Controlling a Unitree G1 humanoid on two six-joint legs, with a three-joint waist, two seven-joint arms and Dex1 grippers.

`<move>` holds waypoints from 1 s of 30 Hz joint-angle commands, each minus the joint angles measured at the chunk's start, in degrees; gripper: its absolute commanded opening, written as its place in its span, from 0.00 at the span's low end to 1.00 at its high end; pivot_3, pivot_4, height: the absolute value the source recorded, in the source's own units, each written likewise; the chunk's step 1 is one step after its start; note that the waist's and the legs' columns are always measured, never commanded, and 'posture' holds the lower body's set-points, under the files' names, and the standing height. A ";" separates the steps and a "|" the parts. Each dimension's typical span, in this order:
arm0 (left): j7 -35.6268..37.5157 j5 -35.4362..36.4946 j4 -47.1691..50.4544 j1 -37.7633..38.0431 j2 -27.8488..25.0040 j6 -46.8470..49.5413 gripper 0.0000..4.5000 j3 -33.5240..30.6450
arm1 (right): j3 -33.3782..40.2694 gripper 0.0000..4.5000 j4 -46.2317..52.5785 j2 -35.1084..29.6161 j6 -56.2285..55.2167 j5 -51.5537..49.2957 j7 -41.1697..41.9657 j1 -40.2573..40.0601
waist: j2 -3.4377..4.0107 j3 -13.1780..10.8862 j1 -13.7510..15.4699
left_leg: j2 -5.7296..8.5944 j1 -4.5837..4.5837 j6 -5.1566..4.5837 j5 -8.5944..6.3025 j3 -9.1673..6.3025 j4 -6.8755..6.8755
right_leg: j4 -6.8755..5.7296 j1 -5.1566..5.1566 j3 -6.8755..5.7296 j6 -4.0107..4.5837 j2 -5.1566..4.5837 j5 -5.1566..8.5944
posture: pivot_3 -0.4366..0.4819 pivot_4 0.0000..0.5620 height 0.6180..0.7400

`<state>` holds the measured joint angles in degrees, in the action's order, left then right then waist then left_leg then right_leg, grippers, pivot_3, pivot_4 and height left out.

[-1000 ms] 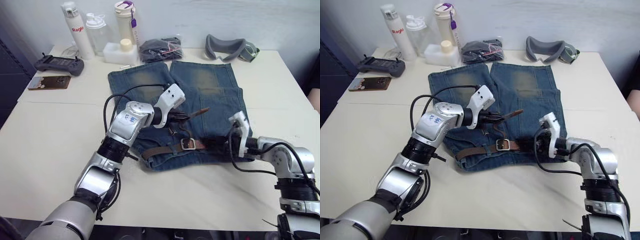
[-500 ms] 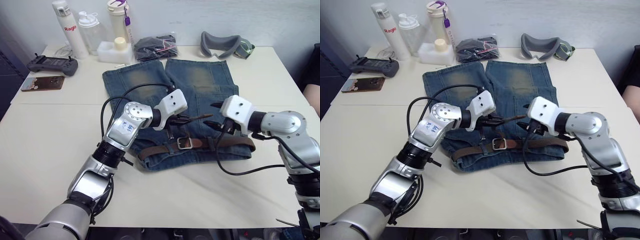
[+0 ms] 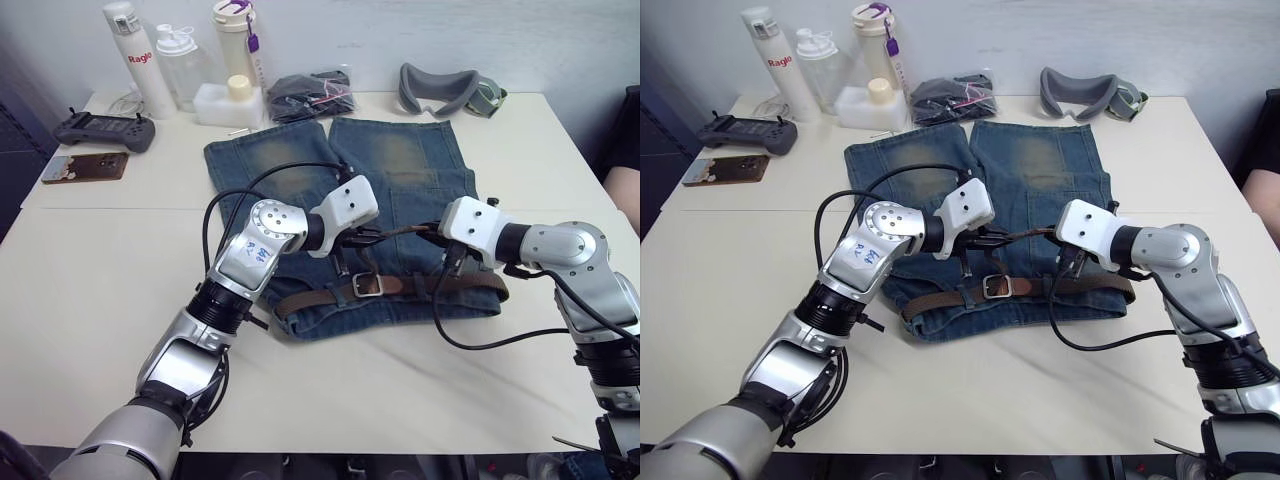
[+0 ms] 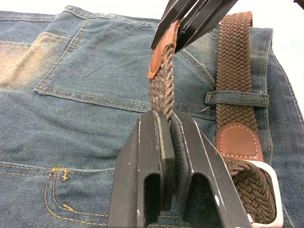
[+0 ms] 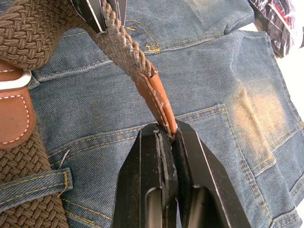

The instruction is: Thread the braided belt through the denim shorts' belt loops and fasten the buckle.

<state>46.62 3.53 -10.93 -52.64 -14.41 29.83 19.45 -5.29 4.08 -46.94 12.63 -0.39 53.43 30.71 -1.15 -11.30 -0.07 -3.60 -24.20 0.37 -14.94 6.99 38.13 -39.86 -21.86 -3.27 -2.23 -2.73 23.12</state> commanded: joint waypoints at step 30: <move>2.07 -3.07 -11.32 -6.38 5.20 -16.30 0.01 -0.25 | 5.40 0.00 8.80 -1.35 7.05 -5.16 0.09 -1.04 | -0.01 -0.01 -0.03 | 0.02 -0.04 0.06 0.23 0.06 0.09 | -0.48 -0.25 0.10 0.06 0.03 -0.02 | 0.48 0.27 0.51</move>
<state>48.33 0.74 -22.94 -58.57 -9.31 14.23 19.59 -2.75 9.58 -48.22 19.20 -3.55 53.98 29.75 -1.16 -11.31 -0.10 -3.58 -24.24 0.43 -14.71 7.05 38.24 -40.38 -22.12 -3.16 -2.17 -2.71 23.10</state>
